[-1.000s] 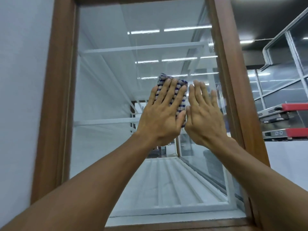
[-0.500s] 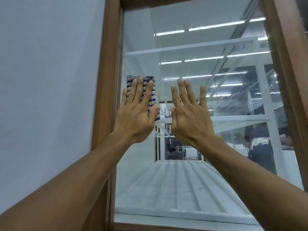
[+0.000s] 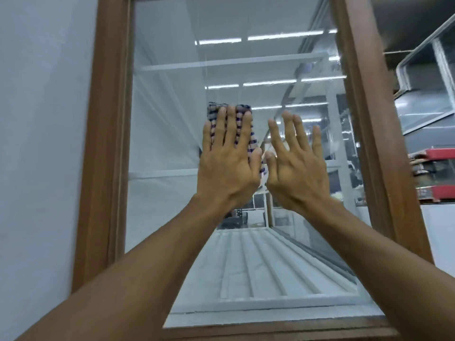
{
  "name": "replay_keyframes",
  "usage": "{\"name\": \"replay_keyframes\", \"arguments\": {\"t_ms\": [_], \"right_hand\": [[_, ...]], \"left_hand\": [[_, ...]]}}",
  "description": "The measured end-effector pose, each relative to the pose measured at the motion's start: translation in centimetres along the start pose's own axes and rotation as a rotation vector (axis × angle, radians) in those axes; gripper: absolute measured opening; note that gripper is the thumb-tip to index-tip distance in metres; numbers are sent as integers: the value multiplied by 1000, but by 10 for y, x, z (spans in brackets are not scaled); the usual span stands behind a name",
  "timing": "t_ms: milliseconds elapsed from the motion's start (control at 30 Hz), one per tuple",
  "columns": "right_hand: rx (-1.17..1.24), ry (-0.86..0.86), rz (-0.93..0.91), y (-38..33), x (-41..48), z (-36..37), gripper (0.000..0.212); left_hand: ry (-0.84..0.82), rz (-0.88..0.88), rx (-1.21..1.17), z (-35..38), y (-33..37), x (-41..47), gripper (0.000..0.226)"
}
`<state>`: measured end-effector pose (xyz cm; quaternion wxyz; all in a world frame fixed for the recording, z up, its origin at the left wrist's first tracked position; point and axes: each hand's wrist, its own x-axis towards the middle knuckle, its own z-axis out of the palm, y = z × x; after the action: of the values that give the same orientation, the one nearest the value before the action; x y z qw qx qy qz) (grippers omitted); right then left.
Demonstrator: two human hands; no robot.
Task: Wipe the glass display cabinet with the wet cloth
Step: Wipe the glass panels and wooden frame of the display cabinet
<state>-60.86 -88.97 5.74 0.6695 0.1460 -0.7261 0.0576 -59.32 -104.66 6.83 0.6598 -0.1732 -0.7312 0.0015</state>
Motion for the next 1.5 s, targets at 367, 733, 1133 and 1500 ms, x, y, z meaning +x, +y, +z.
{"name": "replay_keyframes", "arguments": {"t_ms": [367, 733, 1133, 1500], "right_hand": [[-87, 34, 97, 106, -48, -38, 70], [63, 118, 69, 122, -91, -41, 68], [80, 34, -6, 34, -67, -5, 65], [29, -16, -187, -102, -40, 35, 67]], "left_hand": [[-68, 173, 35, 35, 109, 40, 71], [-110, 374, 33, 54, 152, -17, 68], [-32, 212, 53, 17, 40, -56, 68], [-28, 56, 172, -23, -80, -98, 68]]}}
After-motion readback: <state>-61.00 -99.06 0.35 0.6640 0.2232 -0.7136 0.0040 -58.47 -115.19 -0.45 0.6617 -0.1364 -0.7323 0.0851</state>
